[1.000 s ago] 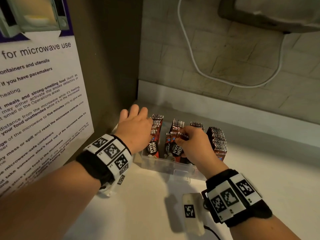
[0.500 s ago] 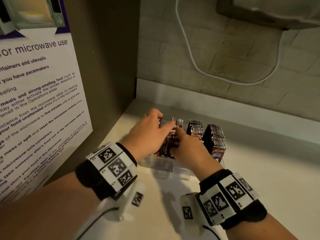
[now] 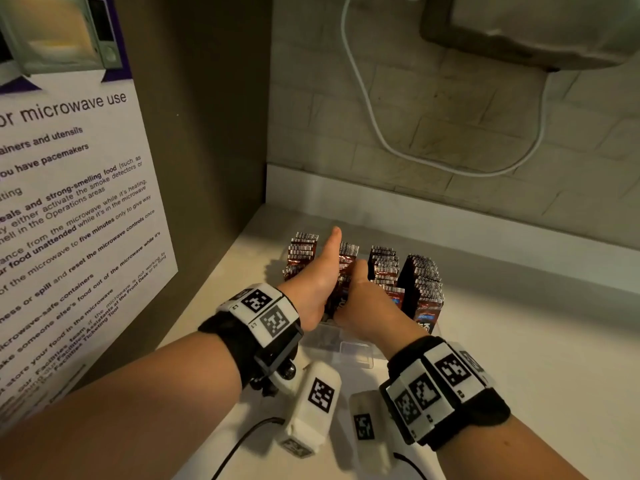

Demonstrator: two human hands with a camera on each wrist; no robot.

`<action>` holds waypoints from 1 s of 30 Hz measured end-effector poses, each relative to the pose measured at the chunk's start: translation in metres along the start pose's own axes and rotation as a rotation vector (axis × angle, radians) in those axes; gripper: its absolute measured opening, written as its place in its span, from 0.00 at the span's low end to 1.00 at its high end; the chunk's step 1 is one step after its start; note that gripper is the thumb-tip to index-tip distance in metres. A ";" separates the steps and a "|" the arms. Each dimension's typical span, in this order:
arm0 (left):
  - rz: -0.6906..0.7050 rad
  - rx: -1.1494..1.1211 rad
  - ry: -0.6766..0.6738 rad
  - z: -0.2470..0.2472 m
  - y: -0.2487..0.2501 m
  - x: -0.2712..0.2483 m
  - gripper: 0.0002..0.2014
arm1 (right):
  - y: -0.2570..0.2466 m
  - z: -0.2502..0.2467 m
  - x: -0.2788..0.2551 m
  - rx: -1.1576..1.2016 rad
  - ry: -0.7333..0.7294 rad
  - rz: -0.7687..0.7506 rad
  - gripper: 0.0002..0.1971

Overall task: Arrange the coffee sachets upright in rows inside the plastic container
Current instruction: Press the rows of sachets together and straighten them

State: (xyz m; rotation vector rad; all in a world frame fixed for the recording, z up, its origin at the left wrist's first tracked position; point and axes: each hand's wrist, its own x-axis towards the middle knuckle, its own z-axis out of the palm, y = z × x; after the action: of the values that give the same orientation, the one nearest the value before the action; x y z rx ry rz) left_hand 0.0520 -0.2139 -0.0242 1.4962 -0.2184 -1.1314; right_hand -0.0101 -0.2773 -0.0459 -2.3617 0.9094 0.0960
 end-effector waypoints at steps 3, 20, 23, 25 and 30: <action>-0.016 -0.001 0.011 0.001 0.002 0.005 0.43 | -0.002 0.002 0.002 0.030 0.003 -0.015 0.46; 0.055 -0.063 0.026 0.003 -0.004 0.016 0.40 | -0.003 0.002 0.010 0.184 -0.013 -0.027 0.56; 0.078 -0.099 0.037 0.005 -0.007 0.016 0.39 | -0.003 0.004 0.012 0.159 -0.003 -0.024 0.56; 0.082 -0.125 0.060 0.007 -0.007 0.017 0.40 | -0.003 0.006 0.015 0.122 -0.003 -0.037 0.56; 0.090 -0.175 0.075 0.009 -0.007 0.017 0.37 | -0.003 0.008 0.025 0.115 0.063 -0.040 0.57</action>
State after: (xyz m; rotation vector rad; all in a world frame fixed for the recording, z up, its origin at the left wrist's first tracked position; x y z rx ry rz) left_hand 0.0514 -0.2295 -0.0379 1.3579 -0.1302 -0.9945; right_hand 0.0121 -0.2864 -0.0578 -2.2855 0.8725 -0.0457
